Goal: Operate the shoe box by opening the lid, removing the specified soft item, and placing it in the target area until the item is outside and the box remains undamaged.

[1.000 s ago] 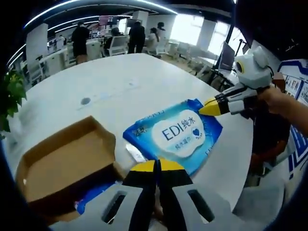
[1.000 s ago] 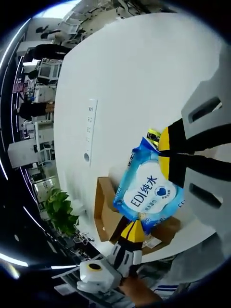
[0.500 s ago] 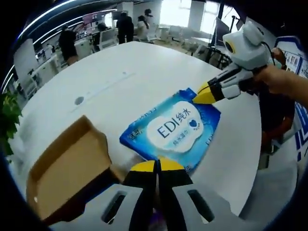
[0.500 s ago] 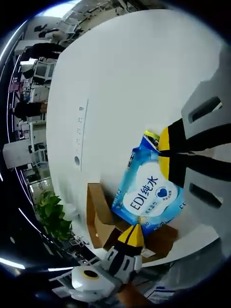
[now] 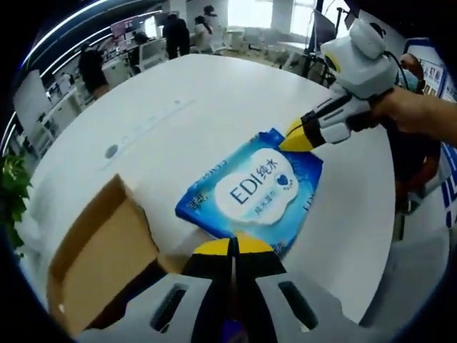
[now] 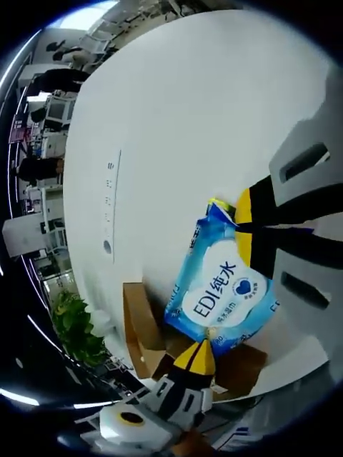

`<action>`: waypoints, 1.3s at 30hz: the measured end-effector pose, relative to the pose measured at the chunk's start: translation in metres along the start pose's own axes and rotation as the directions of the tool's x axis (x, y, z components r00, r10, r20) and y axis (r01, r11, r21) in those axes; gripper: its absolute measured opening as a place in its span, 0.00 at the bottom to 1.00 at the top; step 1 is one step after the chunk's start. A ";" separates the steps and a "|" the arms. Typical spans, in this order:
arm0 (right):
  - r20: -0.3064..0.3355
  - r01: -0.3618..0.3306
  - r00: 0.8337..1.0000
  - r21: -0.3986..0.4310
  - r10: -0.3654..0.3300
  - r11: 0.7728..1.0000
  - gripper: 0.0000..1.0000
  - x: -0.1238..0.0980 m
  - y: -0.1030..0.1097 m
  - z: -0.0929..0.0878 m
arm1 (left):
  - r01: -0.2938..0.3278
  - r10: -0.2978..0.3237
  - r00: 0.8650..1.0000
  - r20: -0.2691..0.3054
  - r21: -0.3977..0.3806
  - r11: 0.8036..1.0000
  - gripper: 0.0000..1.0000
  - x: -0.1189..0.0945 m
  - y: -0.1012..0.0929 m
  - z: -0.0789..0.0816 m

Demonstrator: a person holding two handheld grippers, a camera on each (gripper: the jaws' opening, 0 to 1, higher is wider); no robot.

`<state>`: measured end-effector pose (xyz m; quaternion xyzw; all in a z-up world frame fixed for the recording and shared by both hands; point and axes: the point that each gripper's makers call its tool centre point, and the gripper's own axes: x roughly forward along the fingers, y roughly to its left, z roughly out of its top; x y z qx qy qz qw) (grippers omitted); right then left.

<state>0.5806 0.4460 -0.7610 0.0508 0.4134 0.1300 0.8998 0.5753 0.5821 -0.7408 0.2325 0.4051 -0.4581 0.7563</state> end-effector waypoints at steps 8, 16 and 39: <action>-0.009 0.014 1.000 -0.008 -0.014 1.000 0.00 0.006 -0.004 -0.006 | -0.013 0.014 1.000 -0.022 0.036 0.999 0.00 0.009 0.001 -0.004; 0.003 0.013 1.000 0.009 -0.013 1.000 0.00 0.007 -0.005 -0.006 | -0.044 0.056 0.997 -0.058 0.193 0.980 0.00 0.015 0.002 -0.009; 0.053 0.012 0.998 0.022 -0.014 1.000 0.11 -0.010 -0.009 0.004 | -0.046 0.049 0.999 -0.008 0.236 0.971 0.14 -0.004 -0.005 0.000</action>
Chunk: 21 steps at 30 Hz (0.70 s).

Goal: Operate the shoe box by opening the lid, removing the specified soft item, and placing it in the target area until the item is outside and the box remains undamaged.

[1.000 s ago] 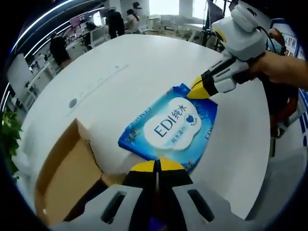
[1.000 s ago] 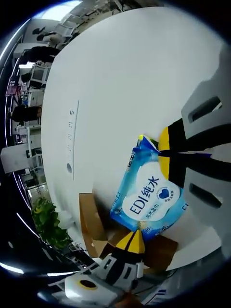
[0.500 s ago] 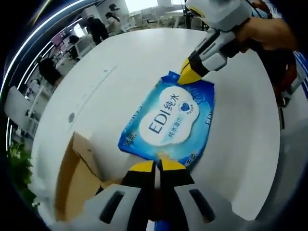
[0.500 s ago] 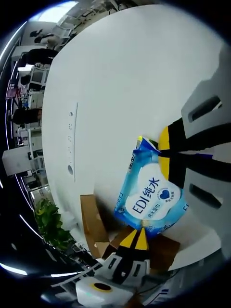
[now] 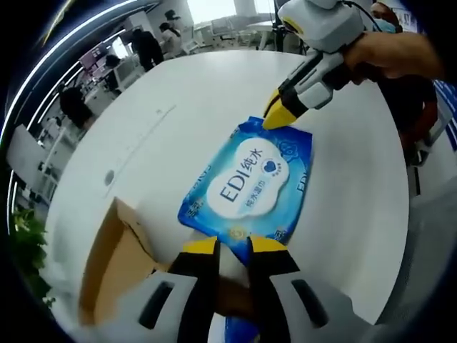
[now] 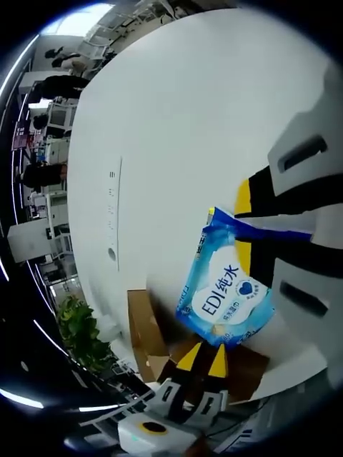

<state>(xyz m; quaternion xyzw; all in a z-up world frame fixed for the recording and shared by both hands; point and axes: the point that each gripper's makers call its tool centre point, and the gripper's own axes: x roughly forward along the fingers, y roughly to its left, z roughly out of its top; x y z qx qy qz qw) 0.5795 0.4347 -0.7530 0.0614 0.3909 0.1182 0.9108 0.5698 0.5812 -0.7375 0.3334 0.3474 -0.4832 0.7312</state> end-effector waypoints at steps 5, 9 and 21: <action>0.013 -0.009 1.000 -0.028 0.009 1.000 0.16 -0.010 0.005 0.008 | 0.017 -0.014 0.998 0.056 -0.060 0.998 0.16 -0.012 0.000 0.011; 0.016 -0.019 1.000 -0.054 0.020 0.998 0.19 -0.016 0.011 0.012 | 0.037 -0.026 0.995 0.097 -0.109 0.993 0.17 -0.024 -0.001 0.017; 0.004 -0.112 0.993 -0.186 0.114 0.976 0.27 -0.032 0.049 0.024 | 0.054 -0.034 0.988 0.149 -0.131 0.990 0.22 -0.067 0.007 0.011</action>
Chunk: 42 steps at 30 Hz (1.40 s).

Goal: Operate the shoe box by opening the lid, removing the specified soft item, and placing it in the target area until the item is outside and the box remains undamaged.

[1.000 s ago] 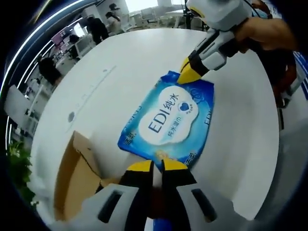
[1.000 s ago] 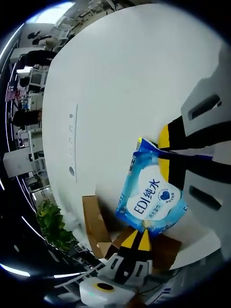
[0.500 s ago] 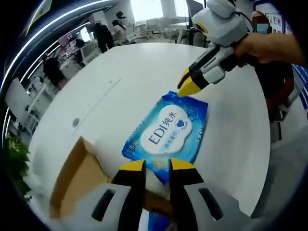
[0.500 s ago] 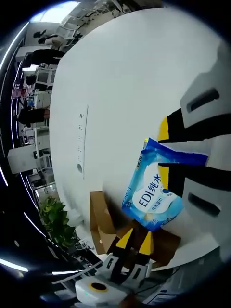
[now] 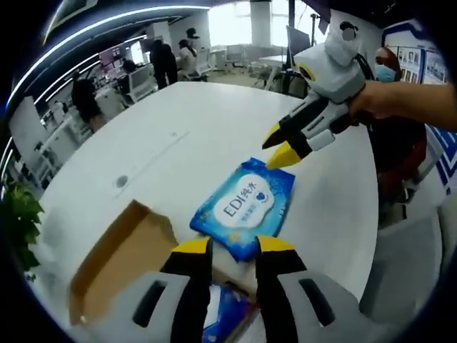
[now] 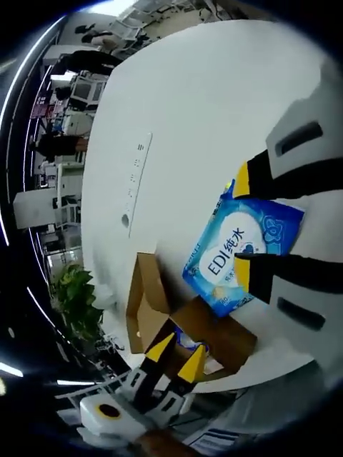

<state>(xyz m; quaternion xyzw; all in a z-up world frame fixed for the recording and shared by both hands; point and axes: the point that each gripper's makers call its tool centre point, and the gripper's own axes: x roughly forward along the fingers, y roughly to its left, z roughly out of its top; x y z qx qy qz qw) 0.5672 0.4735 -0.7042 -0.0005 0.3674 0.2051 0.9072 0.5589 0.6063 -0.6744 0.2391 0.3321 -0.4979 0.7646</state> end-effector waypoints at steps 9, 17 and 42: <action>0.022 -0.069 0.997 -0.085 0.071 0.994 0.28 -0.002 0.032 0.022 | -0.025 0.025 1.000 -0.001 -0.014 1.000 0.22 -0.023 0.019 -0.016; 0.021 -0.126 0.991 -0.189 0.132 0.974 0.28 0.001 0.067 0.041 | -0.041 0.040 0.999 -0.032 -0.040 0.998 0.22 -0.033 0.035 -0.042; 0.000 -0.213 0.973 -0.382 0.230 0.899 0.28 0.033 0.138 0.056 | -0.030 0.026 0.999 -0.036 -0.111 0.993 0.18 -0.058 0.062 -0.101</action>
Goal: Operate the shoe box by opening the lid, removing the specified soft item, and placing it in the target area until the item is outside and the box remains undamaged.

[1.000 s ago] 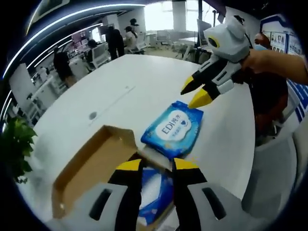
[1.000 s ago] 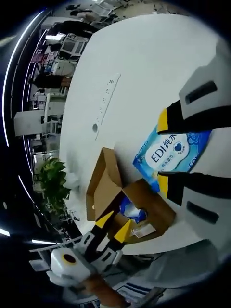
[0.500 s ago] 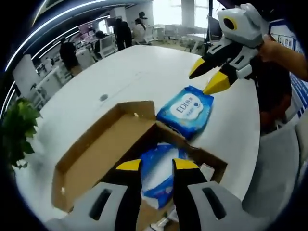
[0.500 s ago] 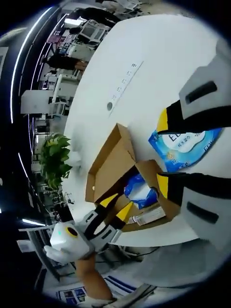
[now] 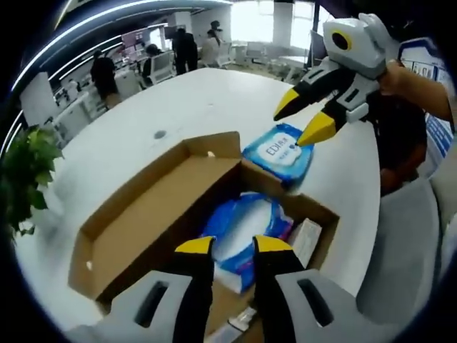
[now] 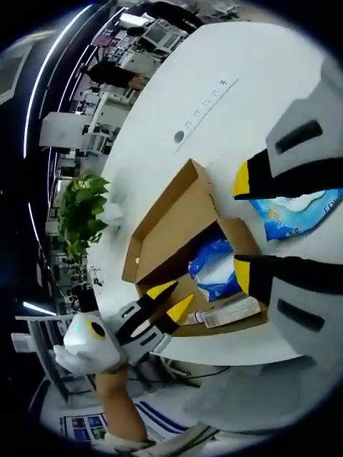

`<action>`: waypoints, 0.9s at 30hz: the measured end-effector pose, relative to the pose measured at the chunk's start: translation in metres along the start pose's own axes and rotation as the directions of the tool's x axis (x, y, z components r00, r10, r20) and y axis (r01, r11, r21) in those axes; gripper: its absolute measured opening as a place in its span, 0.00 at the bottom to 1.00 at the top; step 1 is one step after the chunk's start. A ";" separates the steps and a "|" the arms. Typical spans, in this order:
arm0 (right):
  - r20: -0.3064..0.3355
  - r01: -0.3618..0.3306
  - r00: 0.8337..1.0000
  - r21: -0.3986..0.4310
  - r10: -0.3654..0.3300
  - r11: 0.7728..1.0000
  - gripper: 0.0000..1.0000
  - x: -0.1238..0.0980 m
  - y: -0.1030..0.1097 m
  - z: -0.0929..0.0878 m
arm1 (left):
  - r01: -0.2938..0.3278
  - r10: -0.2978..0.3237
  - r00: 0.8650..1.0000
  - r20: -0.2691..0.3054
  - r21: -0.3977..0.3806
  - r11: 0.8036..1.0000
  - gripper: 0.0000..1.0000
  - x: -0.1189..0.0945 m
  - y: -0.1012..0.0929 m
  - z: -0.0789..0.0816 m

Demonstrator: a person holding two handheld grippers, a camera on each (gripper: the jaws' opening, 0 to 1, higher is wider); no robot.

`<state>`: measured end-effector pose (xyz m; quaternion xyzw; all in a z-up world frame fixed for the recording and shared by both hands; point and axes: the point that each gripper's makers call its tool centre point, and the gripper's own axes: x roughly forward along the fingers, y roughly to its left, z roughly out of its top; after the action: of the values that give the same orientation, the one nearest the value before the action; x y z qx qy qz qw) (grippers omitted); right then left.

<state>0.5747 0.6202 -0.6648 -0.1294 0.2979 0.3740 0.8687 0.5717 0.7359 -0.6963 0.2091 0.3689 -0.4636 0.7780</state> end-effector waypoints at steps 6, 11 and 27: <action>-0.012 -0.021 1.000 -0.030 0.020 0.999 0.27 0.012 0.007 0.001 | 0.040 -0.040 0.999 0.008 0.023 0.999 0.15 0.003 -0.006 -0.005; -0.030 -0.038 0.999 -0.061 0.036 0.997 0.26 0.021 0.014 -0.001 | 0.091 -0.092 0.996 0.003 0.069 0.993 0.16 0.010 -0.017 -0.006; -0.099 -0.088 0.992 -0.159 0.073 0.983 0.20 0.057 0.030 -0.003 | 0.178 -0.175 0.984 -0.042 0.088 0.980 0.16 0.031 -0.020 -0.014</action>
<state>0.5827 0.6726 -0.7022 -0.2051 0.3115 0.4255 0.8245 0.5578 0.7177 -0.7281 0.2191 0.3777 -0.5436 0.7169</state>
